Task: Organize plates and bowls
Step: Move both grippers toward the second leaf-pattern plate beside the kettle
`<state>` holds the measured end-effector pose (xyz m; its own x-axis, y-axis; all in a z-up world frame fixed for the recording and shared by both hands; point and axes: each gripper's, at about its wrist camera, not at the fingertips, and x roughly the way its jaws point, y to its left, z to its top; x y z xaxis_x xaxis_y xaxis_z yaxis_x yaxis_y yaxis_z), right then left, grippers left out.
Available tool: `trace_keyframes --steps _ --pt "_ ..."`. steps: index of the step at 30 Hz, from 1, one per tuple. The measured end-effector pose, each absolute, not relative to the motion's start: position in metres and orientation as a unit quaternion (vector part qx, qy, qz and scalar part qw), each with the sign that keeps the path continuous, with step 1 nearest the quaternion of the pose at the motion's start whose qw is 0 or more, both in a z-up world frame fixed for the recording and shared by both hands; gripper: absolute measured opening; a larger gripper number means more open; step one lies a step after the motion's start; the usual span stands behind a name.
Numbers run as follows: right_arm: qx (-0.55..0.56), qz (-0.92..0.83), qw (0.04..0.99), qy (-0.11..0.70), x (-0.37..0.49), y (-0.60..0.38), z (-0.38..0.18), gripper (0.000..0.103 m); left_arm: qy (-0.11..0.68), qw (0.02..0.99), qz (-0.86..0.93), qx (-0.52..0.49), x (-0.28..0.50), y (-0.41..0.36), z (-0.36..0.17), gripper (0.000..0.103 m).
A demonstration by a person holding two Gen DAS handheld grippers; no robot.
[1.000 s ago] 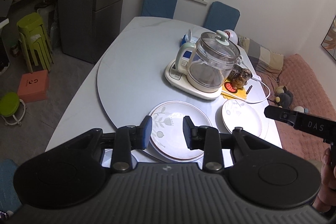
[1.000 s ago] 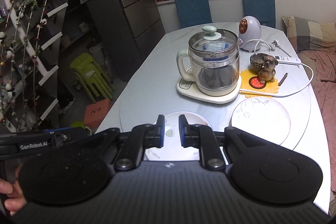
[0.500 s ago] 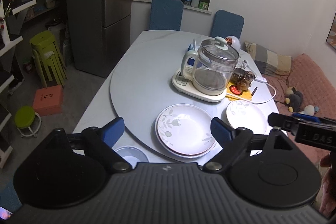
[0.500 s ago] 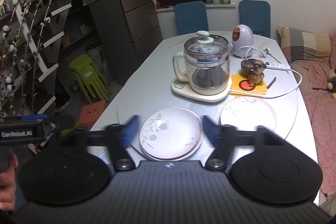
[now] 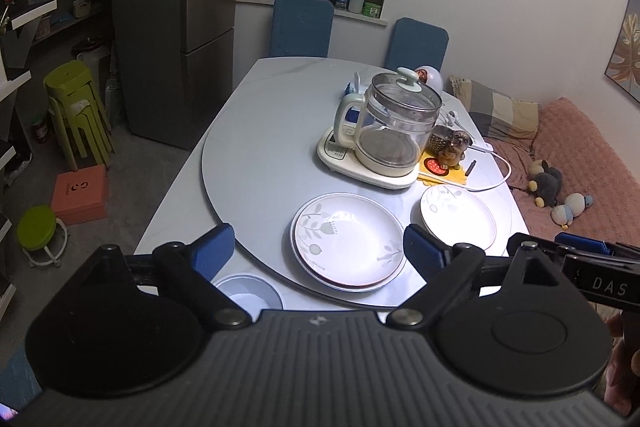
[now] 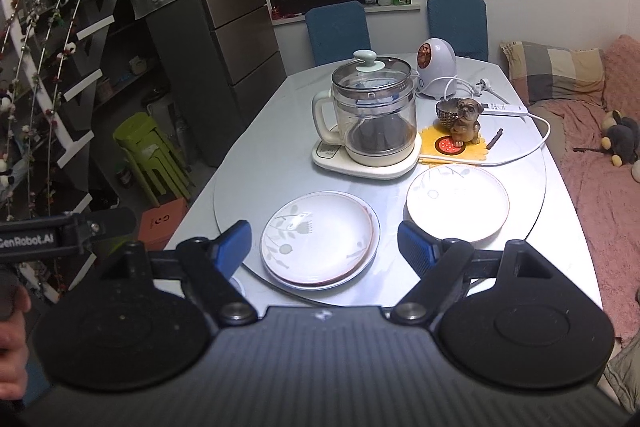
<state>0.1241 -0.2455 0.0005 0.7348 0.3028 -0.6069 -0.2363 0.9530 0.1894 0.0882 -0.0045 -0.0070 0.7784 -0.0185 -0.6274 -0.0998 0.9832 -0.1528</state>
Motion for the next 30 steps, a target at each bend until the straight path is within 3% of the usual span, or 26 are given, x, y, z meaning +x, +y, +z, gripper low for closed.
trace_keyframes --steps 30 --pt "0.096 0.024 0.938 0.332 0.092 -0.247 -0.007 0.081 0.338 0.932 -0.093 -0.094 0.107 -0.008 -0.029 0.094"
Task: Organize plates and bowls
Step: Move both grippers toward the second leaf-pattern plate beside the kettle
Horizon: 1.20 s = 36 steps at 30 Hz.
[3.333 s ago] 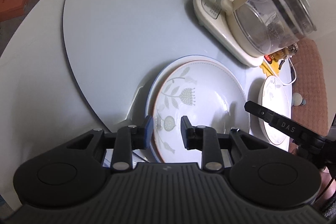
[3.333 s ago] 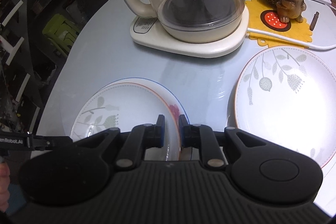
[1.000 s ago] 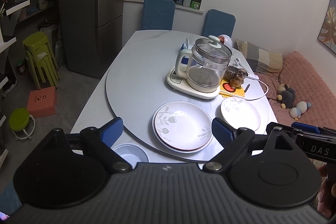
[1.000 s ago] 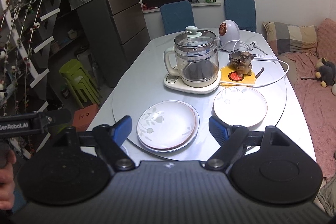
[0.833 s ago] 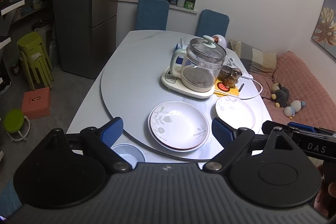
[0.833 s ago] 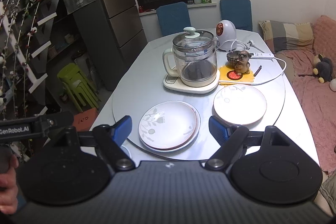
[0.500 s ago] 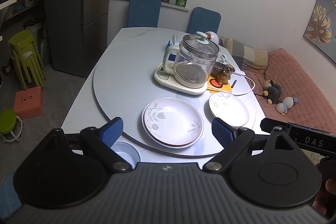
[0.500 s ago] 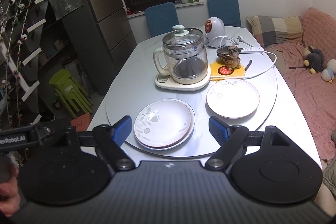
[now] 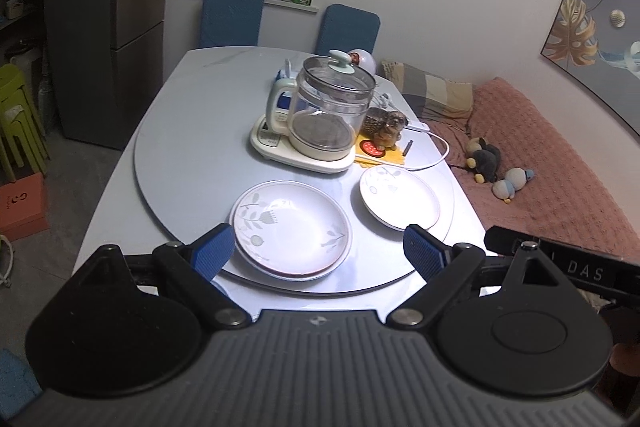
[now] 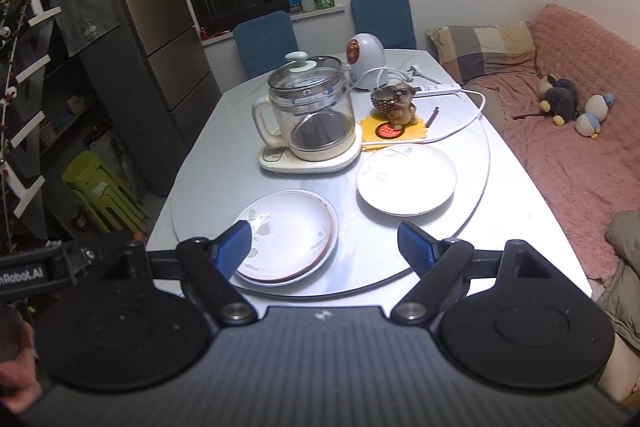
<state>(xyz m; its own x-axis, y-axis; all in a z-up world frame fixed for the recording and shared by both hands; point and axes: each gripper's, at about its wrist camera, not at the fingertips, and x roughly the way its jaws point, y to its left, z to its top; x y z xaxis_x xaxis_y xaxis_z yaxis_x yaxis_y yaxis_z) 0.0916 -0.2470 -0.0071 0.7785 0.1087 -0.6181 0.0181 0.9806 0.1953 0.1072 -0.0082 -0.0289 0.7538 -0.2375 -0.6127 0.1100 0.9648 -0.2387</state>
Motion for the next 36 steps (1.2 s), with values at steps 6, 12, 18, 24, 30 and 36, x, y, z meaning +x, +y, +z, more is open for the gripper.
trace_keyframes --steps 6,12,18,24,30,36 --pt "0.105 -0.004 0.934 0.341 0.087 -0.264 -0.014 0.081 0.351 0.926 -0.110 -0.086 0.120 -0.025 -0.037 0.094" --pt "0.111 -0.014 0.930 0.350 0.094 -0.280 -0.023 0.081 0.359 0.923 -0.116 -0.080 0.139 -0.046 -0.045 0.094" --pt "0.110 -0.012 0.927 0.358 0.110 -0.302 -0.026 0.081 0.365 0.920 -0.118 -0.083 0.160 -0.073 -0.050 0.094" --pt "0.108 -0.003 0.923 0.369 0.133 -0.327 -0.032 0.081 0.377 0.915 -0.107 -0.092 0.183 -0.096 -0.059 0.094" --pt "0.109 0.009 0.917 0.383 0.159 -0.350 -0.041 0.081 0.396 0.908 -0.095 -0.098 0.208 -0.119 -0.073 0.094" --pt "0.105 0.019 0.911 0.397 0.187 -0.374 -0.050 0.081 0.416 0.900 -0.085 -0.101 0.237 -0.146 -0.091 0.094"
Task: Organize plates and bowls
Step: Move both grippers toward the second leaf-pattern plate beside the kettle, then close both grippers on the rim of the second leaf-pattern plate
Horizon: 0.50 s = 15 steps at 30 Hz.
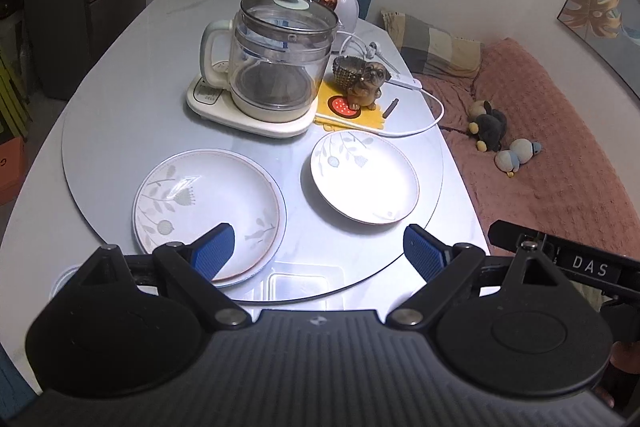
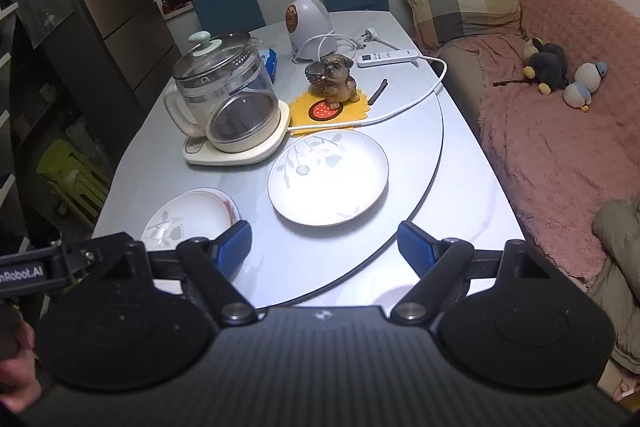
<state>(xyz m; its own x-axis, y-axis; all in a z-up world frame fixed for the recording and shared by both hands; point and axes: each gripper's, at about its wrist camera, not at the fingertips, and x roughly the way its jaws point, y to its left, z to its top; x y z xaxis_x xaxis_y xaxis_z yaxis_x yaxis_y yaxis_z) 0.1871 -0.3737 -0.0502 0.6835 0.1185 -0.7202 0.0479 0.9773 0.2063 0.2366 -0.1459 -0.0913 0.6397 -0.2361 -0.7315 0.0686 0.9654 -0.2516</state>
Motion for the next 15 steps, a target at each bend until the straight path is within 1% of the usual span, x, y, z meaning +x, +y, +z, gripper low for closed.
trace_keyframes --steps 7,13,15 --pt "0.108 0.032 0.902 0.416 0.222 -0.401 -0.065 0.081 0.438 0.889 -0.072 -0.112 0.272 -0.172 -0.116 0.092" --pt "0.111 0.041 0.892 0.437 0.256 -0.426 -0.086 0.081 0.464 0.871 -0.076 -0.143 0.302 -0.189 -0.142 0.092" --pt "0.110 0.046 0.889 0.443 0.268 -0.433 -0.094 0.078 0.469 0.867 -0.075 -0.151 0.312 -0.194 -0.150 0.091"
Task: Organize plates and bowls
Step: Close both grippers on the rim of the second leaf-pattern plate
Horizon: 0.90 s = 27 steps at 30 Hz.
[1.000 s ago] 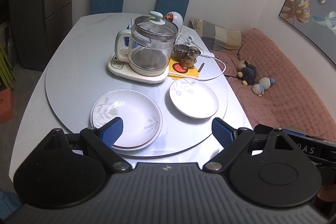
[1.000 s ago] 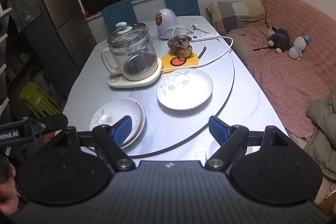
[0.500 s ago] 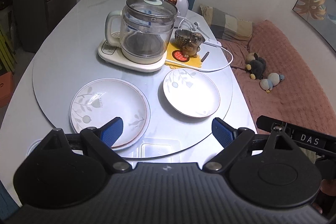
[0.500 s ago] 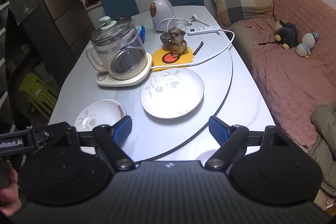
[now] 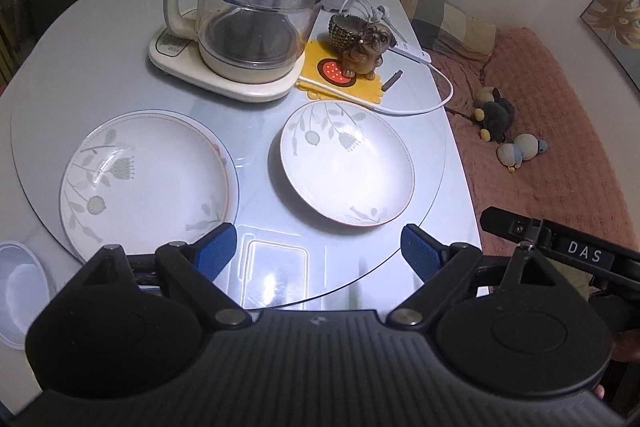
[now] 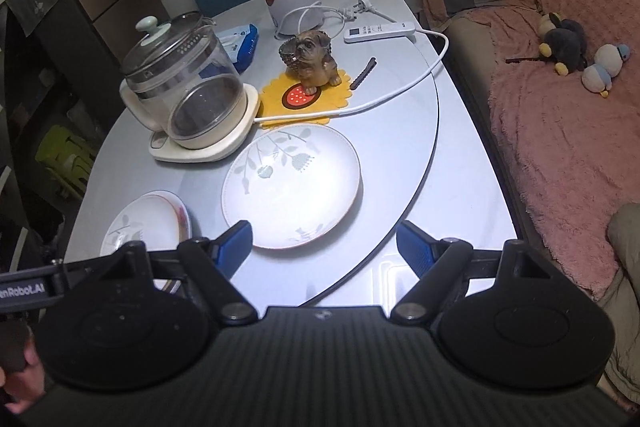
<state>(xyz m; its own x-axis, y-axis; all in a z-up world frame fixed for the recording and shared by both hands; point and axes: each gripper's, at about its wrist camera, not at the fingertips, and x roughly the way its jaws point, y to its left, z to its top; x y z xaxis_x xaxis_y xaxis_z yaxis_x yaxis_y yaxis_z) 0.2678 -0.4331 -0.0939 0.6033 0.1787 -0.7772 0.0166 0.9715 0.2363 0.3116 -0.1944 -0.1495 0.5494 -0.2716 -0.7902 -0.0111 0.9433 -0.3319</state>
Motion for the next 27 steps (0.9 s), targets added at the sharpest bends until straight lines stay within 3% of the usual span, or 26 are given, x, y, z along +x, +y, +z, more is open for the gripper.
trace_keyframes --steps 7,11,17,21,27 --pt "0.116 0.059 0.877 0.462 0.314 -0.452 -0.119 0.075 0.485 0.852 -0.062 -0.186 0.351 -0.203 -0.179 0.081" --pt "0.117 0.063 0.871 0.472 0.341 -0.457 -0.134 0.067 0.487 0.852 -0.052 -0.183 0.376 -0.207 -0.190 0.078" --pt "0.118 0.085 0.859 0.491 0.375 -0.454 -0.152 0.065 0.512 0.838 -0.042 -0.185 0.409 -0.211 -0.217 0.065" --pt "0.111 0.090 0.852 0.503 0.395 -0.452 -0.166 0.054 0.527 0.834 -0.037 -0.160 0.422 -0.218 -0.233 0.060" --pt "0.098 0.092 0.846 0.516 0.421 -0.456 -0.184 0.045 0.535 0.833 -0.039 -0.139 0.438 -0.230 -0.248 0.052"
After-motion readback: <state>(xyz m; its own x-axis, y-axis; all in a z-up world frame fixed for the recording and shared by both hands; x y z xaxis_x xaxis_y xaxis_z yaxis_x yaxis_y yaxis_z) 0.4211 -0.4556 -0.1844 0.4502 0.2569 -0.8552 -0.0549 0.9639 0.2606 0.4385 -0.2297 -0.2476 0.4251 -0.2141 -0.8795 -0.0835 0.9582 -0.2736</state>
